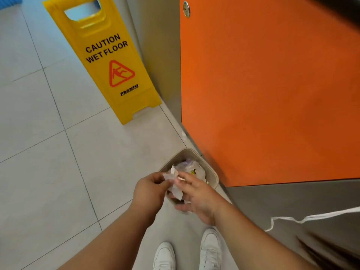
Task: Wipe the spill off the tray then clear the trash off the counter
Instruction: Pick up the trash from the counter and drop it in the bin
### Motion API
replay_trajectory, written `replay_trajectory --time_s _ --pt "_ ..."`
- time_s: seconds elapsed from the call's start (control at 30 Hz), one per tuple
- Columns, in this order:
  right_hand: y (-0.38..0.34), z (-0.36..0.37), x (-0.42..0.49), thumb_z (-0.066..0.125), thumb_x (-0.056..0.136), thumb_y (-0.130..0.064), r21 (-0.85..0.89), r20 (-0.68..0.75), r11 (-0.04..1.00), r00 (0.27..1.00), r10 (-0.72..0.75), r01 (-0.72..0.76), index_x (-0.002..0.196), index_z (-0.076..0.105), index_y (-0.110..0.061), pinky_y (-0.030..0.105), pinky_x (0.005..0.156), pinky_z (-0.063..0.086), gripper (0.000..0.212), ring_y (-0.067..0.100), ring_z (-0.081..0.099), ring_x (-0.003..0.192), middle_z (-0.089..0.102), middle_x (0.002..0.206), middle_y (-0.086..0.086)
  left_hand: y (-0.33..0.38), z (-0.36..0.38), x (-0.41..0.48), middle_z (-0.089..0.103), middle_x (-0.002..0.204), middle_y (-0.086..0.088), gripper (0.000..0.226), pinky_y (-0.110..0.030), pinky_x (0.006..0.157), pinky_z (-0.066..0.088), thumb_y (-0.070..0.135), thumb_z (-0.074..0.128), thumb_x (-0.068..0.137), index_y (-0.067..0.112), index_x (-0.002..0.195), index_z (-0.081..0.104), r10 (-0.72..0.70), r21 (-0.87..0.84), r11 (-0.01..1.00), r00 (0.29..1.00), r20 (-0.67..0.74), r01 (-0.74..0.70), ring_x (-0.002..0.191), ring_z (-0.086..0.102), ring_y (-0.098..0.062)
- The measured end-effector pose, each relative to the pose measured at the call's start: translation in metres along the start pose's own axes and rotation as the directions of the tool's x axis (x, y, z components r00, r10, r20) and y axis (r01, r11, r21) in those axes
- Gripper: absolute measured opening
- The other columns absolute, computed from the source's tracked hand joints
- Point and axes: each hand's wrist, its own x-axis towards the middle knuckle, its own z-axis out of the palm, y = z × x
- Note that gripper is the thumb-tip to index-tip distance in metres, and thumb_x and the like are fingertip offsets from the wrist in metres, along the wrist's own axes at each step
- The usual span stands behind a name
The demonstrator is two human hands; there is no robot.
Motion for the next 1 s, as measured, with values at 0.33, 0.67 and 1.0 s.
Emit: replay_trajectory --time_s 0.33,0.67,1.0 --pt "0.034 -0.028 0.026 0.052 0.096 -0.013 0.067 -0.371 0.997 0.927 0.058 -0.036 0.098 0.064 -0.022 0.028 0.066 0.048 0.016 0.013 0.062 0.083 0.067 0.098 0.002 -0.012 0.015 0.009 0.058 0.125 -0.004 0.037 -0.022 0.085 0.038 0.018 0.059 0.091 0.024 0.127 0.057 -0.029 0.159 0.987 0.987 0.159 0.003 0.107 0.054 -0.012" --pt "0.025 -0.042 0.027 0.045 0.096 -0.006 -0.084 -0.390 0.990 0.918 0.072 -0.114 0.138 0.042 -0.013 0.043 0.105 0.040 0.043 0.027 0.048 0.124 0.047 0.139 0.011 -0.019 -0.001 -0.003 0.063 0.118 0.005 0.032 -0.011 0.068 0.040 0.021 0.059 0.092 0.022 0.123 0.060 -0.022 0.144 0.990 0.995 0.102 0.007 0.100 0.057 -0.005" --pt "-0.037 -0.006 -0.073 0.047 0.097 -0.016 -0.093 -0.376 0.996 0.926 -0.033 -0.003 0.111 0.060 -0.022 0.028 0.078 0.049 0.020 0.011 0.062 0.093 0.066 0.107 -0.005 0.049 -0.039 -0.065 0.067 0.103 0.003 0.019 -0.019 0.069 0.044 0.021 0.058 0.092 0.026 0.108 0.067 0.071 0.212 0.973 0.992 0.104 -0.092 0.085 0.059 -0.008"
